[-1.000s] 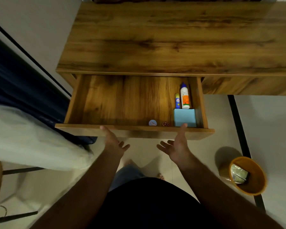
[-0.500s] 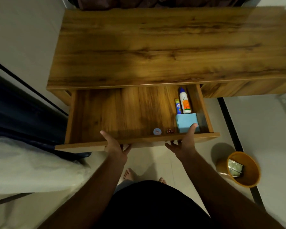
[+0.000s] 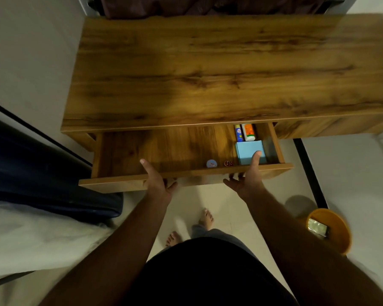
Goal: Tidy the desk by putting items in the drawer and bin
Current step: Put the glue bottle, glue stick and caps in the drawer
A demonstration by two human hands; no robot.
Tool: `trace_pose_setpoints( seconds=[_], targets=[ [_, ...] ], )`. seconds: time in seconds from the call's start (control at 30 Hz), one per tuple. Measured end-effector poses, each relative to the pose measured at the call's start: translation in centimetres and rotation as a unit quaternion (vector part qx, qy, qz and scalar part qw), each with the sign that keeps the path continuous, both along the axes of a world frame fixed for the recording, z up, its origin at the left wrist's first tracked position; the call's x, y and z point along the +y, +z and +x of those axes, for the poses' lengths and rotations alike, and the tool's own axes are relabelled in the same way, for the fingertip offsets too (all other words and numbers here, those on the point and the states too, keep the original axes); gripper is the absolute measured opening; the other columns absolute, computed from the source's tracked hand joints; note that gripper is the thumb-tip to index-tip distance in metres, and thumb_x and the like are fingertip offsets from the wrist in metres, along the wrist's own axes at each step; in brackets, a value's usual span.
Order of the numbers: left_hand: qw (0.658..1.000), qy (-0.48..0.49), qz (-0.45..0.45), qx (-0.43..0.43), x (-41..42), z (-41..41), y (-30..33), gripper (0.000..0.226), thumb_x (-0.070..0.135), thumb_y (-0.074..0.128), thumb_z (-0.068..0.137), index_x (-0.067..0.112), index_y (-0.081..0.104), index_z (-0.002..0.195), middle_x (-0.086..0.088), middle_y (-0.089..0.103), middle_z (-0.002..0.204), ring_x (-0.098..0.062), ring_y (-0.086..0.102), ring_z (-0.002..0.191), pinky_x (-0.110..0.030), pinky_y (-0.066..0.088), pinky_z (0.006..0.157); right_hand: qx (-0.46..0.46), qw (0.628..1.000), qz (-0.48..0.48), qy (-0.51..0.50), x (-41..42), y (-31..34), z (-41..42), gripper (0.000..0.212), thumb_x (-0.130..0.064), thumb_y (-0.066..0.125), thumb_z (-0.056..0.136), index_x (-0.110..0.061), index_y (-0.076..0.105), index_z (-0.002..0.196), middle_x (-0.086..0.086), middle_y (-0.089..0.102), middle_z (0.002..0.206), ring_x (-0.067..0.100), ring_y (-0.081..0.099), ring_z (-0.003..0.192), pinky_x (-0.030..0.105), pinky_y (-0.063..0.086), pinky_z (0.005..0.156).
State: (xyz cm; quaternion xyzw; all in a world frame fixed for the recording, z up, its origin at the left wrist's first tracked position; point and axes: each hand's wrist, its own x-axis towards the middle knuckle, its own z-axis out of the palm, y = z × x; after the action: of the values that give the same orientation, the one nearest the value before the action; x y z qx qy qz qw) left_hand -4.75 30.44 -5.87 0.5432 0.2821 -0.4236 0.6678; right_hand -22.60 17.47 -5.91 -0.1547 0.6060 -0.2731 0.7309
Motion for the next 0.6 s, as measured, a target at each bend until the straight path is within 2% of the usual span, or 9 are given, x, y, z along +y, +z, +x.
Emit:
trace_pose_setpoints(
  seconds=[0.2, 0.37, 0.47, 0.53, 0.6],
  targets=[
    [1.000, 0.006, 0.006, 0.001, -3.2, 2.6, -0.3, 0.091, 0.079, 0.051, 0.073, 0.030, 0.026, 0.146, -0.010, 0.040, 0.141, -0.037, 0.048, 0.119, -0.057, 0.051, 0.091, 0.006, 1.000, -0.013, 0.025, -2.9, 0.1, 2.6, 0.089, -0.077, 0.052, 0.078, -0.028, 0.028, 0.147, 0.009, 0.045, 0.135, 0.033, 0.053, 0.117, 0.051, 0.052, 0.080],
    [1.000, 0.001, 0.003, -0.002, -5.9, 5.0, -0.7, 0.095, 0.080, 0.053, 0.070, 0.030, 0.028, 0.146, -0.011, 0.041, 0.141, -0.035, 0.049, 0.121, -0.058, 0.053, 0.087, 0.028, 0.999, -0.006, 0.032, -5.6, 0.1, 4.5, 0.095, -0.078, 0.054, 0.074, -0.028, 0.024, 0.150, 0.011, 0.042, 0.136, 0.037, 0.055, 0.116, 0.046, 0.056, 0.064],
    [1.000, -0.013, 0.007, -0.006, -7.6, 6.4, -0.8, 0.096, 0.080, 0.054, 0.068, 0.028, 0.032, 0.145, -0.012, 0.043, 0.141, -0.034, 0.050, 0.122, -0.055, 0.056, 0.080, 0.031, 0.999, -0.007, 0.035, -7.2, 0.0, 5.7, 0.099, -0.078, 0.058, 0.072, -0.027, 0.025, 0.149, 0.011, 0.043, 0.139, 0.037, 0.056, 0.115, 0.045, 0.057, 0.063],
    [1.000, -0.019, 0.016, -0.010, -8.7, 7.3, -0.9, 0.094, 0.081, 0.053, 0.069, 0.024, 0.037, 0.143, -0.012, 0.047, 0.138, -0.032, 0.053, 0.120, -0.052, 0.058, 0.072, 0.030, 0.999, -0.011, 0.036, -8.2, 0.0, 6.4, 0.101, -0.078, 0.060, 0.070, -0.025, 0.026, 0.148, 0.010, 0.045, 0.134, 0.037, 0.057, 0.113, 0.044, 0.057, 0.062],
    [0.999, -0.025, 0.035, -0.020, -9.8, 8.1, -1.1, 0.096, 0.082, 0.052, 0.068, 0.022, 0.040, 0.141, -0.011, 0.048, 0.137, -0.030, 0.054, 0.118, -0.051, 0.059, 0.071, 0.031, 0.998, -0.016, 0.043, -9.1, -0.1, 7.1, 0.098, -0.077, 0.060, 0.071, -0.022, 0.029, 0.146, 0.009, 0.047, 0.129, 0.036, 0.058, 0.112, 0.044, 0.057, 0.065]
  ],
)
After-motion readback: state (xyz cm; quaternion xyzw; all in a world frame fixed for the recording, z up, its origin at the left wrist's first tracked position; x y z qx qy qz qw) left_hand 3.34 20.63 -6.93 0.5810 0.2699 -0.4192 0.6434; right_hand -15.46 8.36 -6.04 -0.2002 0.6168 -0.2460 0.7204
